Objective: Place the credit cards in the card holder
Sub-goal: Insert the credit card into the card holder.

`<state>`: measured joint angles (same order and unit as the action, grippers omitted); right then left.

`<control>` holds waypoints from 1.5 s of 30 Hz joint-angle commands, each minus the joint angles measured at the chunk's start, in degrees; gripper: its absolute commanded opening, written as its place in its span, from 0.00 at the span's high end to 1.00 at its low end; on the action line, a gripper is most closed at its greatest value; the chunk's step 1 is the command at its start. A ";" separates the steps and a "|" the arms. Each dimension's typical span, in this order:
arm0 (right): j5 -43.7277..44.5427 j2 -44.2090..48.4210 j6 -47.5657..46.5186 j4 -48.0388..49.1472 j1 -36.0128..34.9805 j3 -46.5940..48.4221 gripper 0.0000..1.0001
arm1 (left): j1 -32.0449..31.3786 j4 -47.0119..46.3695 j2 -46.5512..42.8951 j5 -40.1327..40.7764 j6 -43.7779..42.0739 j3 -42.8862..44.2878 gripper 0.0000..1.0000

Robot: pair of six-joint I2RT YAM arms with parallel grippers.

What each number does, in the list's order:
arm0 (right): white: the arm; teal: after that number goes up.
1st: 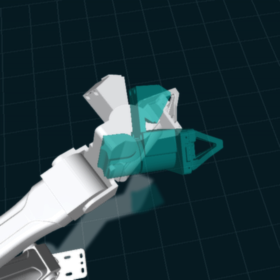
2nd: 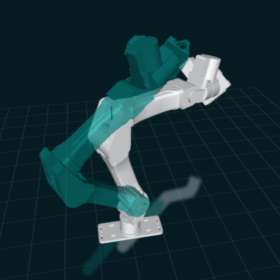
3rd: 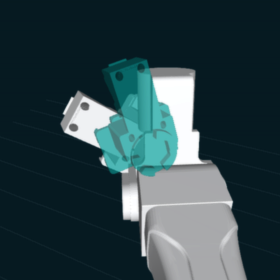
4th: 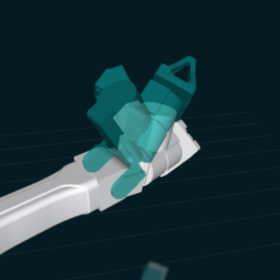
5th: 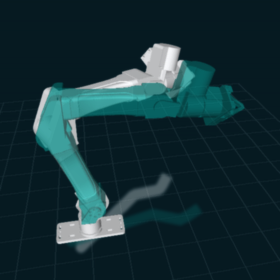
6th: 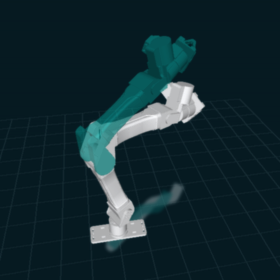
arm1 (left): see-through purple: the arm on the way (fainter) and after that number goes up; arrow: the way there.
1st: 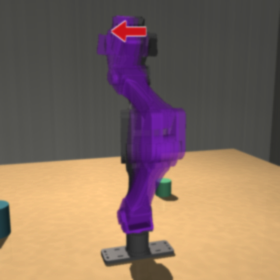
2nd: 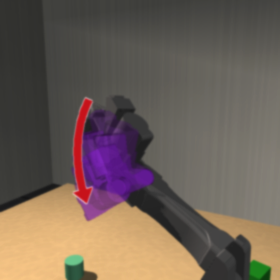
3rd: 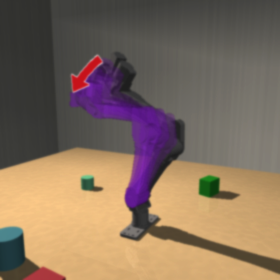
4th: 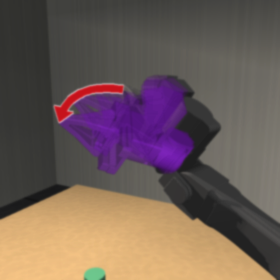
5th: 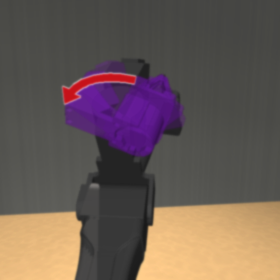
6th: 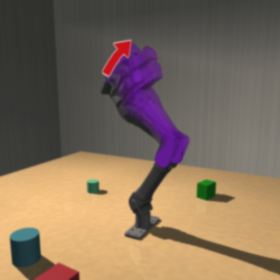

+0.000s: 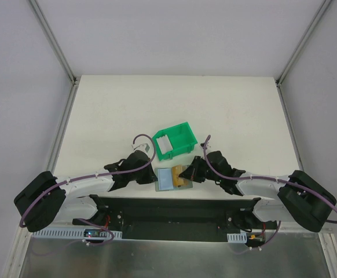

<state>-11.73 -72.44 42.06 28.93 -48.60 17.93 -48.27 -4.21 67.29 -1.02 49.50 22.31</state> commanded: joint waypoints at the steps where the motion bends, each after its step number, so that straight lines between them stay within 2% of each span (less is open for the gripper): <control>1: -1.55 -1.38 1.53 3.77 0.35 0.26 1.00 | 0.46 -0.71 0.04 0.66 0.51 -0.25 1.00; 15: -0.23 -4.19 3.38 3.68 0.43 -1.59 1.00 | 0.55 -0.80 -0.75 0.66 0.51 -0.51 1.00; 32: -2.51 -10.96 2.94 9.74 3.69 -1.50 1.00 | 0.46 -1.24 -0.84 0.66 0.43 -0.77 1.00; 45: -3.22 -11.58 6.71 11.07 0.43 -2.38 0.99 | 0.55 -1.77 -0.67 0.66 1.13 -0.95 1.00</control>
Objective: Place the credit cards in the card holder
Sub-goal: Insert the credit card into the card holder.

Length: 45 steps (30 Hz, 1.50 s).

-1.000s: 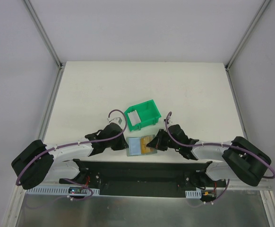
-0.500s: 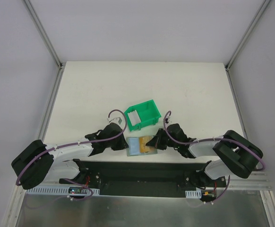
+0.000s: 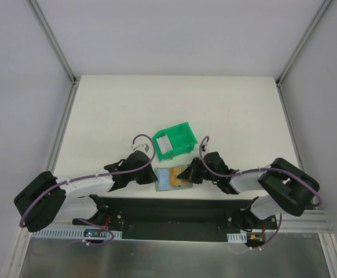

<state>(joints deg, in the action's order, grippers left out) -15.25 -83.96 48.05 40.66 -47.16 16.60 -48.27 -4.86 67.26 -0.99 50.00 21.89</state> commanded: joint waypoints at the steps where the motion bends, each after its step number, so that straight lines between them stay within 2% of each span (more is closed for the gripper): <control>1: 0.39 0.55 0.64 -1.63 -1.01 -0.96 1.00 | 0.55 -1.03 -0.64 0.64 0.71 -0.45 1.00; 9: 2.32 5.03 -0.59 -8.67 -0.83 -0.78 1.00 | 0.55 -1.11 -0.64 2.05 1.07 -0.62 1.00; 31: -5.58 -6.74 -0.15 -4.10 -1.53 6.07 0.99 | 0.46 -1.29 0.15 1.08 0.80 0.26 1.00; 34: -4.97 -6.22 -0.85 -4.45 -1.62 6.52 0.95 | 0.55 -1.29 0.24 1.08 0.72 0.61 1.00; 42: 1.88 0.99 -7.26 -19.73 -1.62 8.71 0.65 | 0.46 -1.20 0.06 1.08 0.89 0.52 1.00; 45: 2.59 1.61 -9.20 -22.82 -1.80 10.38 0.62 | 0.55 -1.29 -0.03 1.08 0.72 0.52 1.00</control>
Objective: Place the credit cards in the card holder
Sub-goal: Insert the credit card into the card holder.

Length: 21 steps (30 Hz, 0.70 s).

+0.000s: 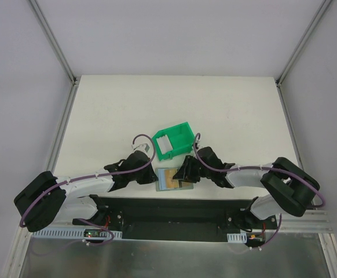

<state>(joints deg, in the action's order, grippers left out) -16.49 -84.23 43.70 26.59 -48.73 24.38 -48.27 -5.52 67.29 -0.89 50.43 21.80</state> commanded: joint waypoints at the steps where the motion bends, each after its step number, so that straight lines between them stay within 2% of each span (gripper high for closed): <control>1: 3.75 1.61 -5.03 -9.01 -0.31 3.12 0.62 | 0.46 -0.55 0.04 0.97 0.28 0.61 1.00; 7: 4.10 -0.76 -7.05 -12.79 -2.95 7.43 0.61 | 0.55 -0.90 0.21 -0.35 -0.07 0.70 1.00; 14: 3.04 -2.96 -7.49 -12.52 -4.35 10.33 0.63 | 0.46 -1.16 0.13 -0.43 0.10 0.43 1.00; 21: 2.52 -3.75 -8.99 -12.79 -5.41 12.71 0.72 | 0.55 -1.51 0.21 -0.70 0.10 0.52 1.00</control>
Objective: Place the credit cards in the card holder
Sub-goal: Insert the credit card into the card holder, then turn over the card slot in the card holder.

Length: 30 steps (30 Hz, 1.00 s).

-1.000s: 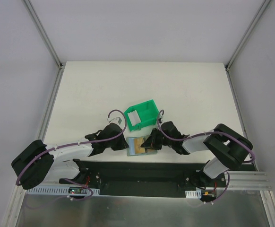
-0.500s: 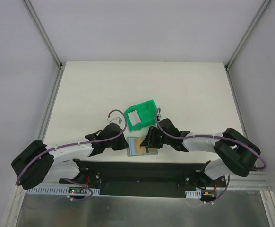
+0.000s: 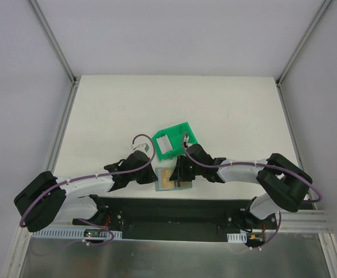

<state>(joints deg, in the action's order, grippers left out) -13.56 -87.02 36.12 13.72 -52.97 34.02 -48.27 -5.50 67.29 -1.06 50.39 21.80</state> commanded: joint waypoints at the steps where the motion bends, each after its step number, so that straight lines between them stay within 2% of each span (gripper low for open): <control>1: -0.41 -1.04 -1.66 0.00 -1.26 3.42 0.73 | 0.55 -1.53 0.30 -0.52 0.06 0.43 1.00; 6: -0.59 -1.13 -2.19 0.00 -1.79 4.12 0.77 | 0.55 -1.62 -0.14 -0.61 0.15 0.43 1.00; 10: -1.38 -1.31 -2.28 0.79 -1.87 4.30 0.76 | 0.55 -1.62 -0.14 -0.70 0.23 0.35 1.00; 14: 0.72 0.09 -2.80 -1.40 -1.87 4.39 0.69 | 0.55 -1.62 -0.58 -0.52 0.23 0.26 1.00; 22: 12.68 7.04 -8.78 -15.89 -3.54 7.55 0.57 | 0.46 -1.62 -4.09 -1.31 -0.03 -0.09 1.00; 30: 18.39 3.80 -9.93 -20.39 -8.55 13.34 0.53 | 0.46 -1.71 -7.34 -2.54 0.76 -0.44 1.00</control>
<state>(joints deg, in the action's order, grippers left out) 0.34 -81.52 27.77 -2.70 -59.33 43.40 -48.27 -5.72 62.02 -2.59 50.41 21.80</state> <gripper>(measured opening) 0.465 0.006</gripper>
